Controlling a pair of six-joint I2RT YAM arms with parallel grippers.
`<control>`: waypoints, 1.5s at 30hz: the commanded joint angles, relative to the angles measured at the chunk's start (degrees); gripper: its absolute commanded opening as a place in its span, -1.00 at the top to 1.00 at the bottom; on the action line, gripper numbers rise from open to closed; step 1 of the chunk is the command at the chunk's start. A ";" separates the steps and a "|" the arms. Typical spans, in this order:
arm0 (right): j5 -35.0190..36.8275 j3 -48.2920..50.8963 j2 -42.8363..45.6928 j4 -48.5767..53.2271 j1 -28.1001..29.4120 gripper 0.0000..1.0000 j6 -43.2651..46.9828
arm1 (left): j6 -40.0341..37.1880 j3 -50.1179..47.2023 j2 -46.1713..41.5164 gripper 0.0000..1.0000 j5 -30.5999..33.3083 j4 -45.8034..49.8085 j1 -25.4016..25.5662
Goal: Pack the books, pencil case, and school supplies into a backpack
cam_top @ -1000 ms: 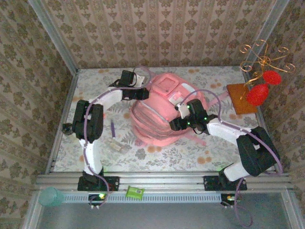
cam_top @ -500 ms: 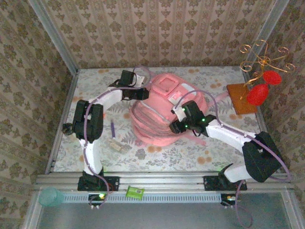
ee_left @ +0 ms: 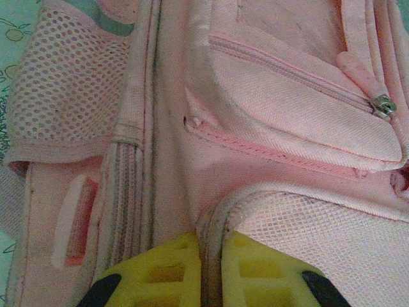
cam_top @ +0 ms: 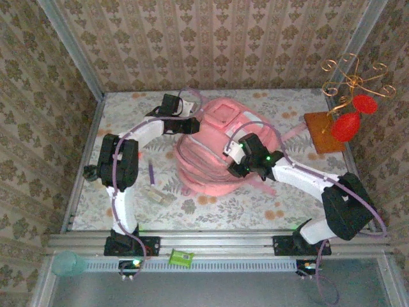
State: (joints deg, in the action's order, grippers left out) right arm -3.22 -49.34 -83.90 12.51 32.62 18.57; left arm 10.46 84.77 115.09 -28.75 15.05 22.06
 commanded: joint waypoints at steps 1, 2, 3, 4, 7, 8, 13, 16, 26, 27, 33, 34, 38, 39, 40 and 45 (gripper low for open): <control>1.80 -1.44 -2.34 0.81 -0.28 0.14 2.47 | -0.17 -0.05 0.09 1.00 0.98 2.71 -0.36; 1.92 -1.58 -2.68 1.28 -0.32 0.16 2.58 | -0.17 -0.05 0.05 1.00 1.01 2.69 -0.36; 2.30 -1.80 -2.77 1.76 -0.34 0.16 2.64 | -0.13 -0.09 -0.01 1.00 1.01 2.72 -0.40; 2.57 -1.67 -2.58 1.85 -0.45 0.16 2.50 | -0.06 -0.11 0.04 1.00 1.00 2.71 -0.40; 2.46 -1.17 -1.59 2.78 -1.02 0.15 1.96 | 0.00 0.04 0.05 1.00 0.89 2.66 -0.46; 2.15 -0.90 -1.55 2.95 -1.32 0.15 1.98 | 0.00 0.09 0.05 1.00 0.89 2.65 -0.36; 1.16 -1.96 -3.86 4.21 -1.74 0.14 1.85 | 0.34 0.13 0.21 1.00 0.85 2.52 -0.37; 0.33 -2.37 -5.46 3.40 -1.82 0.31 1.87 | 0.43 -0.04 0.22 1.00 0.91 2.45 -0.40; -0.39 0.79 0.25 2.95 -0.91 1.00 -1.96 | 8.30 -6.20 -3.04 1.00 4.91 -4.38 -0.61; -1.78 1.44 1.59 2.40 -0.92 1.00 -2.70 | 9.51 -7.34 -3.47 1.00 5.31 -5.62 -0.59; -6.58 4.52 7.52 -1.46 -1.06 1.00 -9.04 | 13.67 -11.39 -4.91 1.00 7.38 -9.70 -0.55; -6.93 4.98 8.20 -1.94 -1.07 1.00 -10.41 | 14.01 -11.75 -5.12 1.00 7.65 -9.99 -0.60; -10.00 8.21 11.54 -5.24 -2.55 1.00 -15.36 | 13.88 -13.00 -6.89 0.60 9.77 -10.38 -0.74; -10.86 9.03 12.02 -6.51 -3.13 1.00 -16.72 | 13.73 -13.29 -7.51 0.36 10.46 -10.48 -0.86; -11.36 9.40 12.16 -6.88 -3.70 1.00 -17.81 | 13.42 -13.45 -8.18 0.25 11.08 -10.42 -0.96; -11.72 9.00 12.00 -5.18 -5.26 1.00 -22.15 | 9.02 -16.61 -14.67 -0.20 17.03 -9.63 -1.89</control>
State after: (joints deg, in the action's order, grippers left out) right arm -12.51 -40.38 -73.32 7.66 28.18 1.15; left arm 22.13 70.15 105.67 -19.09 4.16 21.50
